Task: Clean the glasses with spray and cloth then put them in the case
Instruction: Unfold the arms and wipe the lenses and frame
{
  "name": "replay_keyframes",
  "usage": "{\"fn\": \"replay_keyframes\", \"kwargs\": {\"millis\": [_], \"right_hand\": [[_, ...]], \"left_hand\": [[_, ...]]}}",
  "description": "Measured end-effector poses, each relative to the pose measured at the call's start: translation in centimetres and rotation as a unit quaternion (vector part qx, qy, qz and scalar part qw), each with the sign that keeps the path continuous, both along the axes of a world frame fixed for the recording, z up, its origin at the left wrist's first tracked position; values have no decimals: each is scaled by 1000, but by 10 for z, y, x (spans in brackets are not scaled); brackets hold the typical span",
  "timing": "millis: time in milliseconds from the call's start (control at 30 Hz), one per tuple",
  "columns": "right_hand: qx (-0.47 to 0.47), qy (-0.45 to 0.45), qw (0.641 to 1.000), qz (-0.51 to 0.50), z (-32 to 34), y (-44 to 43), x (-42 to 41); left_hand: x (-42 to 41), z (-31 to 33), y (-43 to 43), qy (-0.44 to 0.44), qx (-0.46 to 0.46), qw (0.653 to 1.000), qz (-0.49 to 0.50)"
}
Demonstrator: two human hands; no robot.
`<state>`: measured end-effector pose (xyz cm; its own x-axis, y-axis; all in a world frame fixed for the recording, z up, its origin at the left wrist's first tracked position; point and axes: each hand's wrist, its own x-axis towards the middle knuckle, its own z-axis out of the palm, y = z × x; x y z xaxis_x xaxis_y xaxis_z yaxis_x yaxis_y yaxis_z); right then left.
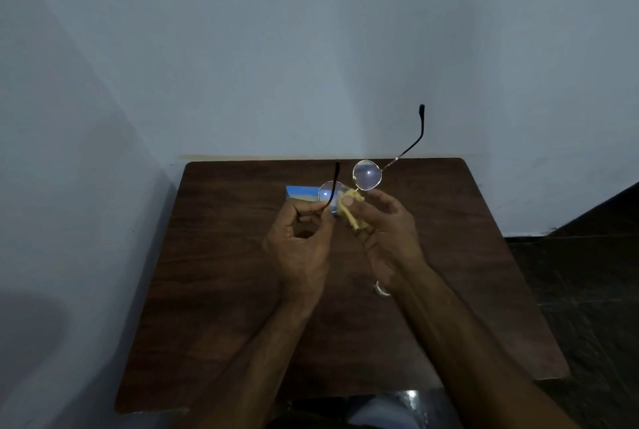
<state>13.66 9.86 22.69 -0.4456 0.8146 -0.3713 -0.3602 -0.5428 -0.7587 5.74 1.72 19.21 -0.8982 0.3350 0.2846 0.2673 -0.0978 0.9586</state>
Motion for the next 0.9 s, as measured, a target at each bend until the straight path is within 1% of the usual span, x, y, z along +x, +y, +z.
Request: {"fn": "replay_keyframes", "kwargs": {"millis": [100, 267, 433, 600, 667, 767, 833, 867, 900], "right_hand": [[-9, 5, 999, -53, 3, 17, 6], [6, -29, 999, -38, 3, 18, 7], [15, -33, 996, -84, 8, 38, 12], [64, -57, 994, -63, 13, 43, 13], [67, -58, 995, -51, 10, 39, 10], [43, -65, 996, -31, 1, 27, 6], [34, -74, 995, -50, -4, 22, 8], [50, -89, 992, -73, -5, 20, 11], [84, -117, 985, -97, -6, 18, 17]], "left_hand": [[-3, -7, -3, 13, -11, 1000, -27], [0, -7, -3, 21, -23, 999, -40], [-5, -5, -7, 33, -28, 998, -56], [-13, -1, -6, 45, -30, 996, -66], [-15, 0, -5, 48, -26, 996, -64], [-13, -2, -3, 42, -20, 997, -59], [-11, -3, -2, 25, -13, 998, -49], [-11, -3, -2, 14, -12, 999, -40], [-12, -3, -2, 4, -13, 999, -32]]}}
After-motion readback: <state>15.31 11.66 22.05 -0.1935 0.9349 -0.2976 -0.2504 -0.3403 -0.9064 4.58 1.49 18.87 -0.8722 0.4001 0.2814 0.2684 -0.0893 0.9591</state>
